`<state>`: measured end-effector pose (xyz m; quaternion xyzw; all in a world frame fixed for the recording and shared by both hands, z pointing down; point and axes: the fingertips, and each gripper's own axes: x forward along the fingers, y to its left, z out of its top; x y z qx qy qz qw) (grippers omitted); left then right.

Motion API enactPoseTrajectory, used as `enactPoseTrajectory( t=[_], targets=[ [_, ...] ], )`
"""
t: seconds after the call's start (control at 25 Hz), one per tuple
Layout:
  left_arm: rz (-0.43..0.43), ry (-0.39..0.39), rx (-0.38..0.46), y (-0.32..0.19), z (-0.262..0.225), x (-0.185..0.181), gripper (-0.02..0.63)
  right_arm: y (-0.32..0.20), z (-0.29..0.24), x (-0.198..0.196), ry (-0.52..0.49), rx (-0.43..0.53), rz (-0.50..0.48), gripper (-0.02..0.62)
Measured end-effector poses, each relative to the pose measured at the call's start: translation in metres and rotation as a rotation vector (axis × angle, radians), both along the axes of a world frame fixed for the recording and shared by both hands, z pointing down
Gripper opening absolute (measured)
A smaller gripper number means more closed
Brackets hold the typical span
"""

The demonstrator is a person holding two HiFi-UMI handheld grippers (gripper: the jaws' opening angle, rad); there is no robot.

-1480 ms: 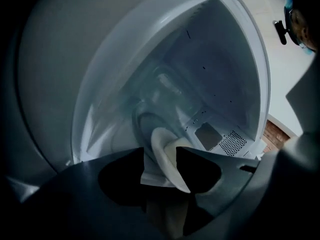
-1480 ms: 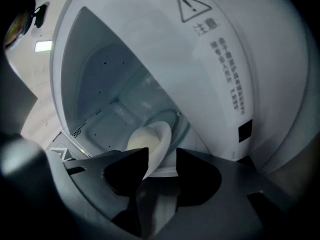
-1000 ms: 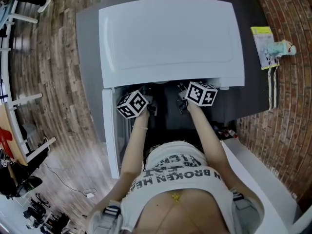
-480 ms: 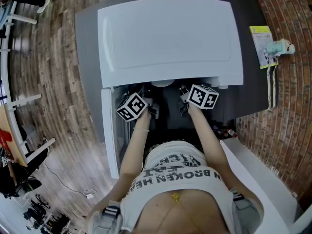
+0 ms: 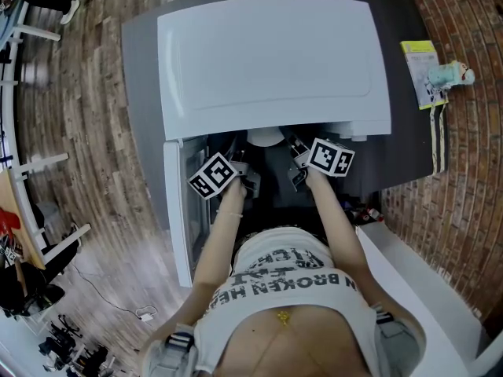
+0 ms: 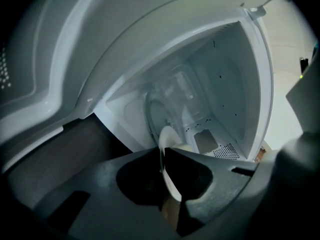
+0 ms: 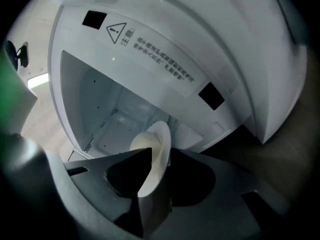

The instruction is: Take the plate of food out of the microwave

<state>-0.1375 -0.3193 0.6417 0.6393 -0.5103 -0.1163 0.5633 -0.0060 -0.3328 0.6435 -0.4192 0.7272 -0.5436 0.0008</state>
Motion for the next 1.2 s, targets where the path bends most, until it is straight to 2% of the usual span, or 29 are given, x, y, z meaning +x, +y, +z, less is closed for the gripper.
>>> enactPoseTrajectory(
  t=[0.08, 0.12, 0.2, 1.2],
  targets=[
    [0.001, 0.007, -0.001, 0.002, 0.0, 0.0, 0.037, 0.0, 0.001, 0.002, -0.007, -0.013, 0.008, 0.094],
    [0.004, 0.007, 0.001, 0.002, 0.0, 0.0, 0.037, 0.0, 0.002, 0.003, -0.007, -0.019, 0.012, 0.06],
    [0.014, 0.0, 0.01, 0.002, 0.0, 0.0, 0.037, 0.001, 0.004, 0.004, -0.014, -0.03, 0.021, 0.055],
    [0.054, -0.002, 0.067, 0.027, -0.02, 0.008, 0.037, 0.024, -0.02, 0.011, 0.025, 0.017, 0.006, 0.054]
  ],
)
